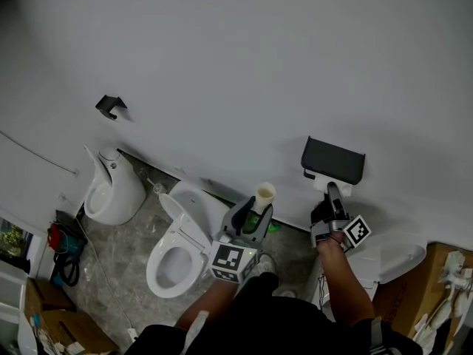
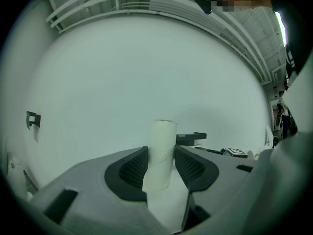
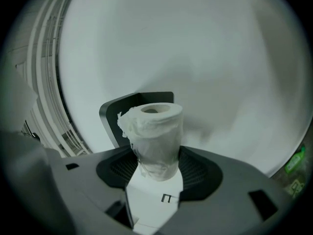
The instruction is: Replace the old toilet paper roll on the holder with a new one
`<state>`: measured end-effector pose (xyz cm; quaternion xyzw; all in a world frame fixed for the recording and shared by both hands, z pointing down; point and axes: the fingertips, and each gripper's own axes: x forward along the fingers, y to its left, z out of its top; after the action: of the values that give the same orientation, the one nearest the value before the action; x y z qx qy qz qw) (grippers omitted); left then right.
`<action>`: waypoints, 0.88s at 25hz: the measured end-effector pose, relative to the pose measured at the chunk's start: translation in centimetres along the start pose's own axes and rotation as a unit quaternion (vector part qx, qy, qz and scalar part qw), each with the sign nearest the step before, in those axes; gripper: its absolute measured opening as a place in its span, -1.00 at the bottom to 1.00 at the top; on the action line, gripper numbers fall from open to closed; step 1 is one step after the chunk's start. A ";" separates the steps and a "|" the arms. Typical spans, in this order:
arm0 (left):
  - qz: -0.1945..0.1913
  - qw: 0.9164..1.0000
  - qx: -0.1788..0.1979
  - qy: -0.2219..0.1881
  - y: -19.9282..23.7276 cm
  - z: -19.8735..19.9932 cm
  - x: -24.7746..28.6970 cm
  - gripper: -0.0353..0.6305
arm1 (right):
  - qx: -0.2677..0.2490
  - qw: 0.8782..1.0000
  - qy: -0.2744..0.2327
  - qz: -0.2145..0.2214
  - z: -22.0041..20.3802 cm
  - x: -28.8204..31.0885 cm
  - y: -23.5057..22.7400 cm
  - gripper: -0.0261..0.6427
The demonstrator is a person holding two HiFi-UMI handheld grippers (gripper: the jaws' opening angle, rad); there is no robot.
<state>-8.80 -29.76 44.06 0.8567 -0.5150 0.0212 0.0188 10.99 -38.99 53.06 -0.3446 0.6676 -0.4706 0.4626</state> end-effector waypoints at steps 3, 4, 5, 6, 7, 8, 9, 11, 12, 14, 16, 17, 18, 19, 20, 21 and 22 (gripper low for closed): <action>-0.001 1.000 0.001 0.007 0.1 -0.4 0.1 -0.39 | -0.010 1.000 -0.006 0.005 0.1 0.0 0.0 -0.16; -0.001 1.000 0.001 0.010 0.2 -0.6 0.1 -0.39 | -0.019 1.000 -0.006 0.002 0.1 0.1 0.0 -0.14; -0.001 1.000 0.001 0.009 0.2 -0.6 0.2 -0.39 | -0.030 1.000 -0.005 -0.003 0.0 0.2 0.0 -0.11; -0.001 1.000 0.001 0.007 0.2 -0.5 0.2 -0.39 | -0.042 0.999 -0.003 -0.009 0.1 0.1 -0.1 -0.09; -0.001 1.000 0.001 0.006 0.1 -0.5 0.3 -0.39 | -0.051 0.999 0.001 -0.015 0.1 0.0 -0.2 -0.08; -0.002 1.000 0.001 0.005 0.1 -0.4 0.4 -0.38 | -0.056 0.998 0.005 -0.019 0.1 0.0 -0.2 -0.06; -0.003 1.000 0.001 0.004 0.0 -0.3 0.5 -0.39 | -0.060 0.998 0.009 -0.021 0.0 -0.1 -0.2 -0.02; -0.005 1.000 0.001 0.003 -0.1 -0.2 0.6 -0.39 | -0.068 0.997 0.015 -0.025 -0.1 -0.4 -0.2 0.01; -0.006 1.000 0.001 0.002 -0.2 -0.2 0.6 -0.39 | -0.074 0.997 0.018 -0.026 -0.1 -0.7 -0.2 0.03; -0.009 1.000 0.002 0.002 -0.4 -0.2 0.6 -0.39 | -0.086 0.996 0.026 -0.029 -0.1 -1.4 -0.1 0.05; -0.011 1.000 0.003 0.001 -0.6 -0.1 0.5 -0.38 | -0.098 0.994 0.036 -0.031 -0.2 -2.1 0.2 0.07; -0.012 1.000 0.003 0.001 -0.8 0.0 0.5 -0.38 | -0.109 0.993 0.041 -0.033 -0.3 -2.5 0.4 0.07; -0.014 1.000 0.005 0.001 -0.9 0.0 0.5 -0.39 | -0.127 0.990 0.045 -0.039 -0.2 -3.1 0.6 0.08; -0.016 1.000 0.006 0.000 -1.0 0.0 0.5 -0.39 | -0.152 0.986 0.048 -0.049 0.0 -3.7 0.6 0.08; -0.017 1.000 0.007 0.000 -1.1 0.0 0.5 -0.39 | -0.184 0.980 0.052 -0.058 0.2 -4.4 0.7 0.08; -0.019 1.000 0.009 0.001 -1.3 0.0 0.5 -0.39 | -0.220 0.972 0.057 -0.064 0.4 -5.1 0.9 0.08; -0.022 1.000 0.010 0.001 -1.5 0.1 0.5 -0.39 | -0.260 0.961 0.064 -0.068 0.6 -5.7 1.4 0.08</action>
<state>-7.26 -29.48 44.02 0.8679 -0.4959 0.0267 0.0114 13.39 -33.65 53.31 -0.4671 0.7701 -0.3318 0.2803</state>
